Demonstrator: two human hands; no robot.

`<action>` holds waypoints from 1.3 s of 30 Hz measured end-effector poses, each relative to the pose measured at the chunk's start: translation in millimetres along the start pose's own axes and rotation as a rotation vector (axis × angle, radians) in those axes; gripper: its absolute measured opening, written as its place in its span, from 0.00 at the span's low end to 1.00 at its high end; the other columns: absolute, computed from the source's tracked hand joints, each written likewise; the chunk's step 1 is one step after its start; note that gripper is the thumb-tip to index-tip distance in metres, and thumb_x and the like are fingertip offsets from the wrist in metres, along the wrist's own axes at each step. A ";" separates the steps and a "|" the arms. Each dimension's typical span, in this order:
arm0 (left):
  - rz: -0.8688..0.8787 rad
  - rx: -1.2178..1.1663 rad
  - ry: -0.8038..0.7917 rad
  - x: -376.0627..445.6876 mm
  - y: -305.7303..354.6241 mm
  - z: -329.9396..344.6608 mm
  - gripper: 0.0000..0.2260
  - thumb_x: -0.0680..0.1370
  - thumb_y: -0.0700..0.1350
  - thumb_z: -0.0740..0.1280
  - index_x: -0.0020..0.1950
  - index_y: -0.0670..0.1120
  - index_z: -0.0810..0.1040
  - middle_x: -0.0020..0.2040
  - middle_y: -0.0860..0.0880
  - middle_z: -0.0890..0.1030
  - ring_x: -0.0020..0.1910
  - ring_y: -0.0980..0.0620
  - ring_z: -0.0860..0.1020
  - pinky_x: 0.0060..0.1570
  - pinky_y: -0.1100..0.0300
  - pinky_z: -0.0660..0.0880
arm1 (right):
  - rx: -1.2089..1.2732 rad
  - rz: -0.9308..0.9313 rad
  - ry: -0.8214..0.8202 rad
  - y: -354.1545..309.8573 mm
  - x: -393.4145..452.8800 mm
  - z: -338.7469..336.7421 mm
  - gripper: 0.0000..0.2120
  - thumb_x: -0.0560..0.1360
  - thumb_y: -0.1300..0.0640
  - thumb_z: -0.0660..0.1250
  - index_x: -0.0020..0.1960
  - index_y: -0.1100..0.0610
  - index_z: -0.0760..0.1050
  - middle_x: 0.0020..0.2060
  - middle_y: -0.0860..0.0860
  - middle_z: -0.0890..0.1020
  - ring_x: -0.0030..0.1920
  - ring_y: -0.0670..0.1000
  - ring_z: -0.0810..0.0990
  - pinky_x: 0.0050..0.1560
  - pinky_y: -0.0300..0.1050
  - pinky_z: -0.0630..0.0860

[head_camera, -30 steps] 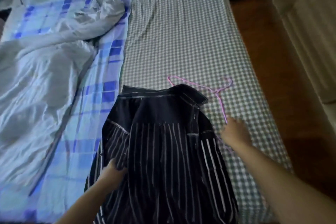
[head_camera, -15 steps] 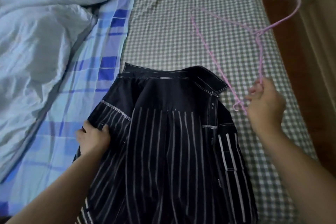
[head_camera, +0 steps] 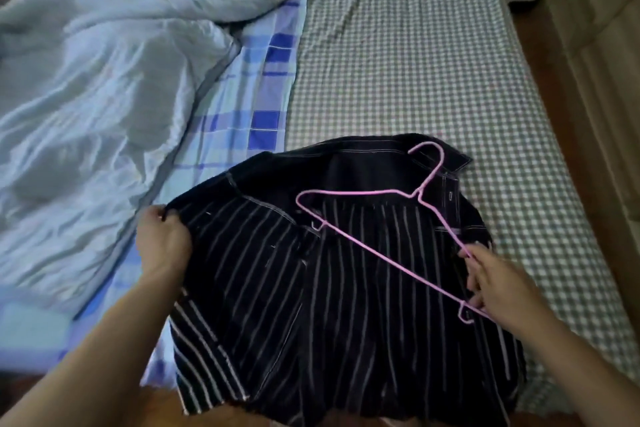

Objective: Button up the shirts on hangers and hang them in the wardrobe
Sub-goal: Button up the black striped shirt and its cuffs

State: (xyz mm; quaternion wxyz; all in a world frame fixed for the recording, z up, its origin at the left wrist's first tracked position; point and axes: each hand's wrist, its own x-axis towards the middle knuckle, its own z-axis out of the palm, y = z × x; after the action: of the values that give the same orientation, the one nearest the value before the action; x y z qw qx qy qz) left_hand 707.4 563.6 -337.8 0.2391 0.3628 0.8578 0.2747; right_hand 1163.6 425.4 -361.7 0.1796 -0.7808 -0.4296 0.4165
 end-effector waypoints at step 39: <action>1.082 0.264 -0.825 -107.7 37.8 25.2 0.15 0.84 0.60 0.55 0.68 0.64 0.75 0.48 0.60 0.77 0.47 0.58 0.79 0.46 0.56 0.77 | 0.246 0.156 -0.034 -61.2 121.7 -21.9 0.40 0.78 0.47 0.72 0.81 0.52 0.55 0.72 0.50 0.71 0.69 0.54 0.74 0.70 0.55 0.72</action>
State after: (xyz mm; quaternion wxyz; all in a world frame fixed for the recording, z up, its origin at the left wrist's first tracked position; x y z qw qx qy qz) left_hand 808.4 512.1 -309.2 0.3288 0.8406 0.4214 0.0881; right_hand 1183.9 561.7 -370.1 0.2336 -0.7768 -0.3163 0.4919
